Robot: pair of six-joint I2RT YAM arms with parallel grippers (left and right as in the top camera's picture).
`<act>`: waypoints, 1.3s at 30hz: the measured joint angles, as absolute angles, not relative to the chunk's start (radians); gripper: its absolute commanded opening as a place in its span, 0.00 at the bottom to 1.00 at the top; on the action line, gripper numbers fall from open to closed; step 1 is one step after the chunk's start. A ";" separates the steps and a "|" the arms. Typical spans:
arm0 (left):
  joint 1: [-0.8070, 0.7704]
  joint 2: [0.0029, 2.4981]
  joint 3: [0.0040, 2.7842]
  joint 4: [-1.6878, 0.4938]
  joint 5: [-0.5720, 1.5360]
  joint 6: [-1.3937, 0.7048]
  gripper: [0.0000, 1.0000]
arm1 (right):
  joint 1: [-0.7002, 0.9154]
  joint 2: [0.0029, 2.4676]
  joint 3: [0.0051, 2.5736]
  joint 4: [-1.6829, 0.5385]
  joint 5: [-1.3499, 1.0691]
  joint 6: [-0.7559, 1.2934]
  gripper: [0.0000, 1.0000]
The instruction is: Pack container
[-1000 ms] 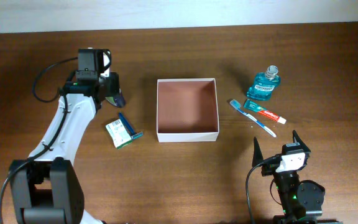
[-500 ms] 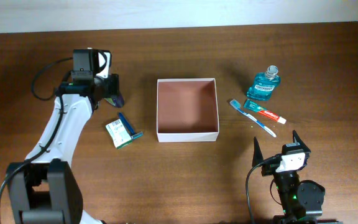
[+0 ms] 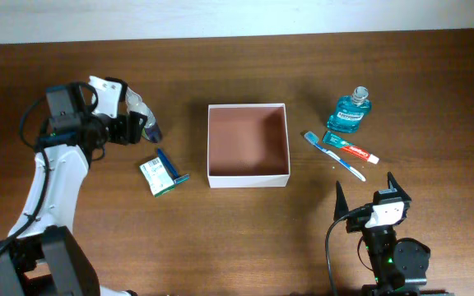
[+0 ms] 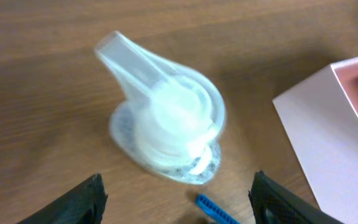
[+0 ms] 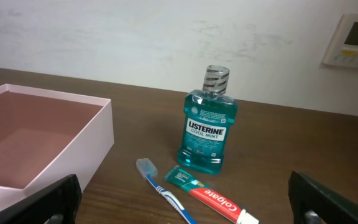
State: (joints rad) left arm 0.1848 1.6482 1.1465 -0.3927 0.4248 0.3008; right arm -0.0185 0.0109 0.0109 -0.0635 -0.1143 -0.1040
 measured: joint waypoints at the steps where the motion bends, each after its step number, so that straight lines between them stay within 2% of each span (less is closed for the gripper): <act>1: 0.185 1.648 1.126 -0.370 0.440 0.307 0.80 | -0.019 0.011 0.011 -0.064 -0.114 -0.104 0.98; 4: 0.185 1.648 1.115 -0.337 0.459 0.343 0.83 | -0.019 0.011 0.011 -0.064 -0.114 -0.104 0.99; 8: 0.185 1.648 1.114 -0.317 0.460 0.423 0.82 | -0.019 0.011 0.011 -0.064 -0.114 -0.104 0.99; 10: 0.185 1.648 1.113 -0.305 0.460 0.452 0.79 | -0.019 0.011 0.011 -0.064 -0.114 -0.104 0.99; 11: 0.185 1.649 1.112 -0.300 0.460 0.459 0.72 | -0.019 0.011 0.011 -0.064 -0.114 -0.105 0.99; 14: 0.186 1.664 1.111 -0.250 0.461 0.483 0.64 | -0.019 0.011 0.011 -0.064 -0.114 -0.104 0.99; 22: 0.242 1.763 1.109 -0.165 0.587 0.498 0.68 | -0.019 0.011 0.011 -0.064 -0.114 -0.104 0.99; 25: 0.249 1.769 1.108 -0.146 0.632 0.498 0.63 | -0.019 0.011 0.011 -0.064 -0.114 -0.105 0.99; 30: 0.249 1.770 1.108 -0.115 0.689 0.501 0.64 | -0.019 0.011 0.011 -0.064 -0.114 -0.104 0.99; 35: 0.249 1.782 1.108 -0.097 0.741 0.501 0.57 | -0.019 0.011 0.011 -0.064 -0.114 -0.104 0.99; 39: 0.277 1.819 1.108 -0.057 0.844 0.501 0.57 | -0.019 0.011 0.011 -0.064 -0.114 -0.104 0.99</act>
State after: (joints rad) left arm 0.2771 1.8187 1.1076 -0.0566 0.8444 0.5014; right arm -0.0185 0.0113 0.0109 -0.0635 -0.1139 -0.1040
